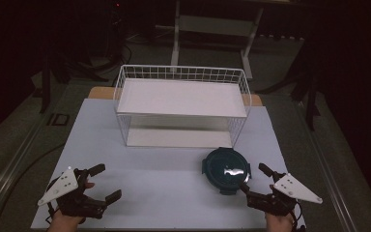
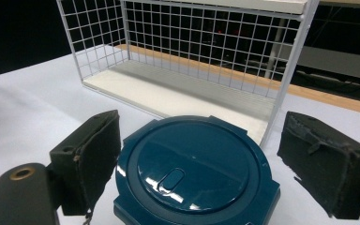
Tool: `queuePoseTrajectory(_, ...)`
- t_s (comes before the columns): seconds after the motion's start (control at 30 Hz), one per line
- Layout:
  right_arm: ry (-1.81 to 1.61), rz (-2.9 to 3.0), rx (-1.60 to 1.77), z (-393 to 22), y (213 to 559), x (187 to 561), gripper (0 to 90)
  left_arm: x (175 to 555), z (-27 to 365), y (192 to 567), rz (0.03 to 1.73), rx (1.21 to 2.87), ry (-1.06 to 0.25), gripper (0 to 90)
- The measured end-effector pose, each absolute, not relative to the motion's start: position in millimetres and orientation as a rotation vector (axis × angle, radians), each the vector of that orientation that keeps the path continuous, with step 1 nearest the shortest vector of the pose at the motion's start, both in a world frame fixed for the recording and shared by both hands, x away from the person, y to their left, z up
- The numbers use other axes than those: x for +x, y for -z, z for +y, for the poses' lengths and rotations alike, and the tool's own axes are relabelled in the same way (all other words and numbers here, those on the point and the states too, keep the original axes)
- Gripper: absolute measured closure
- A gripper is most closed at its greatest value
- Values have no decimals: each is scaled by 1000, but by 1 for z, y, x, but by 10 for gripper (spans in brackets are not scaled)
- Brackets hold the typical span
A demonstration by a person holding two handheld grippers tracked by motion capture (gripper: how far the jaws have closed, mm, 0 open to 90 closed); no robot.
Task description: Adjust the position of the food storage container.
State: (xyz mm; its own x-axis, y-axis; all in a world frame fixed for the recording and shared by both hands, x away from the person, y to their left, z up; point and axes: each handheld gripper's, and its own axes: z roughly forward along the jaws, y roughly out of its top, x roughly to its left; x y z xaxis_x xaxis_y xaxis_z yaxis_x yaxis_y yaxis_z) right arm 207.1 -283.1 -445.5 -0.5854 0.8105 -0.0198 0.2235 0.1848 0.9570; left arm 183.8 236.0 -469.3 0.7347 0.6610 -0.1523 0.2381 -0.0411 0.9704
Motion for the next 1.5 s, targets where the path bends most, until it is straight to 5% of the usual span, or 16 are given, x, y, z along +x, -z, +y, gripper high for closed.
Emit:
queuePoseTrajectory(0.97, -1502, 1973, 959, -276, 402, 232, 118, 184, 233, 468, 719, 1619, -399, 0)
queuePoseTrajectory(1.1, -1489, 1992, 979, -280, 405, 240, 169, 184, 233, 469, 717, 1620, -395, 0)
queuePoseTrajectory(1.5, -1370, 2052, 1092, -303, 432, 270, 520, 185, 232, 469, 713, 1623, -387, 0)
